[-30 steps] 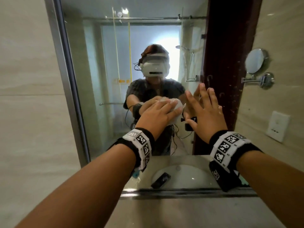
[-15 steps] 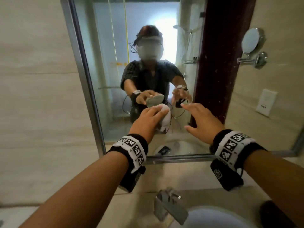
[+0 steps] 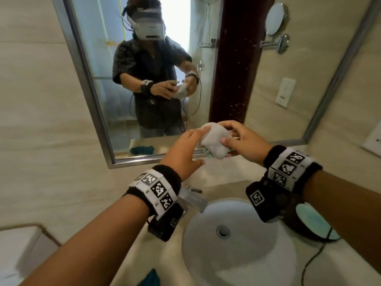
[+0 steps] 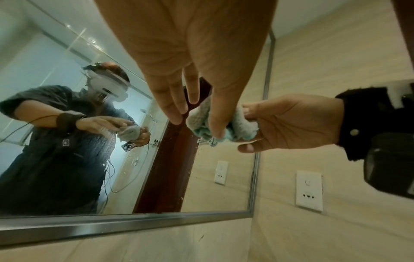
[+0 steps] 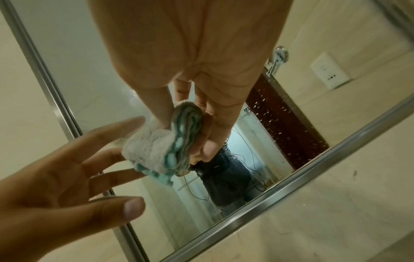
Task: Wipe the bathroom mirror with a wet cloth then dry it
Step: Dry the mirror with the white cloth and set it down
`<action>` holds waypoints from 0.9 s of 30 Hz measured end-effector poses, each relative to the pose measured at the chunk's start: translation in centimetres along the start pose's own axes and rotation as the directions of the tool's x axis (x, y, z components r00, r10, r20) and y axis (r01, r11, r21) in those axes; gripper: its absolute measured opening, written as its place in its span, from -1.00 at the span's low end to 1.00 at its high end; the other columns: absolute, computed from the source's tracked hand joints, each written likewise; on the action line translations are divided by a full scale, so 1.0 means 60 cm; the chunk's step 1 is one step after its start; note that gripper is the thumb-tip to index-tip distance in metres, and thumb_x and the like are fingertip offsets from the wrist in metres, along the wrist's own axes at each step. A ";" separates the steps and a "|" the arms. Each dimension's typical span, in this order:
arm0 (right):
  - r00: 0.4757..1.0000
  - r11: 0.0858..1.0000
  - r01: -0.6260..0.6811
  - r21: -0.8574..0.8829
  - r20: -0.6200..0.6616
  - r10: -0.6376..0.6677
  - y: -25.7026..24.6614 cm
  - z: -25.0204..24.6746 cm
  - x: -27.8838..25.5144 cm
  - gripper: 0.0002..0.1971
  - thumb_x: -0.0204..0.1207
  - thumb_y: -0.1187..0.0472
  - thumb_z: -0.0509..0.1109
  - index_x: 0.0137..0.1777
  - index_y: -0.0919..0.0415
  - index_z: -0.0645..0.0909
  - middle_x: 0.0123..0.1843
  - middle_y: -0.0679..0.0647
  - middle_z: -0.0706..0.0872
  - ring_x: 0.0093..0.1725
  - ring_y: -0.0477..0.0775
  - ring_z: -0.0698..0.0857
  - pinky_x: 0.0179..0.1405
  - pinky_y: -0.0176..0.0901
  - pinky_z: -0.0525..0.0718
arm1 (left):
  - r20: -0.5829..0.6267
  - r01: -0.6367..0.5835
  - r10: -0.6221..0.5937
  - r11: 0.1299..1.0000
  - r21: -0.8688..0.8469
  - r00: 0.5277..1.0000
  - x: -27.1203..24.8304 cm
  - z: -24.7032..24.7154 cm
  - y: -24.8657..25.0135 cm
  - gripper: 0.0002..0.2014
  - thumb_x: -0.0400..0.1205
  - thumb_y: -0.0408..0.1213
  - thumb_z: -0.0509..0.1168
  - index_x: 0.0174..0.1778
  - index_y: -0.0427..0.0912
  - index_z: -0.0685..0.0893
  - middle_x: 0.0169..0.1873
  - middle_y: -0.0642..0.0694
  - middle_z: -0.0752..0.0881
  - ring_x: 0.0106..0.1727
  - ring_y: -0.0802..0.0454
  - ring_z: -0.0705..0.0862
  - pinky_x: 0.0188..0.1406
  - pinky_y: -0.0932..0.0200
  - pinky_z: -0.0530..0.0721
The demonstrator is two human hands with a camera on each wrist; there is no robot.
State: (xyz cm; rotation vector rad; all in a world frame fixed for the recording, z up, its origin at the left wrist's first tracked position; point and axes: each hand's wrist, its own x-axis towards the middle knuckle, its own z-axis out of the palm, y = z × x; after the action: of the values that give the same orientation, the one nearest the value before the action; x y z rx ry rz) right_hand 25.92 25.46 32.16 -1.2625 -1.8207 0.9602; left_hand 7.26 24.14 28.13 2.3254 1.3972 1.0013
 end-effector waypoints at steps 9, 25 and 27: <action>0.995 0.998 0.060 0.023 0.084 -0.061 0.074 -0.138 -0.076 -0.79 0.67 0.28 0.19 0.12 -0.07 0.50 0.11 0.22 0.67 -0.04 0.11 0.71 -0.20 -0.08 0.71 | 0.013 0.143 -0.144 0.970 -0.198 0.990 0.017 0.102 0.110 -0.56 0.64 -0.18 0.31 0.45 0.05 0.45 0.36 0.01 0.57 0.34 0.07 0.56 0.33 0.02 0.56; 0.976 0.921 0.166 -0.352 0.192 -0.102 0.262 -0.324 -0.092 -0.80 0.64 0.13 0.25 -0.14 0.11 0.67 -0.12 0.00 0.68 -0.04 0.05 0.65 -0.06 -0.12 0.56 | 0.054 0.257 -0.251 0.947 -0.193 0.966 0.089 0.264 0.276 -0.90 0.74 -0.17 0.10 0.15 0.03 0.37 -0.14 0.03 0.64 -0.13 0.16 0.67 -0.29 0.40 0.68; 0.978 0.941 0.158 -0.300 0.182 -0.106 0.260 -0.321 -0.088 -0.73 0.66 0.16 0.21 -0.30 0.00 0.55 -0.31 -0.08 0.59 -0.22 -0.01 0.58 -0.22 -0.17 0.46 | 0.066 0.285 -0.278 0.922 -0.263 0.958 0.092 0.261 0.275 -0.82 0.73 -0.17 0.12 0.19 0.06 0.27 -0.16 0.08 0.59 -0.11 0.13 0.70 -0.36 0.49 0.64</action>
State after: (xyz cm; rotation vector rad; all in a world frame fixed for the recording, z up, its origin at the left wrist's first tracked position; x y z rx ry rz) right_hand 50.62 27.64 26.90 -1.2545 -2.2252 0.7378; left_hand 30.59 22.47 27.71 1.8733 1.4325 0.9968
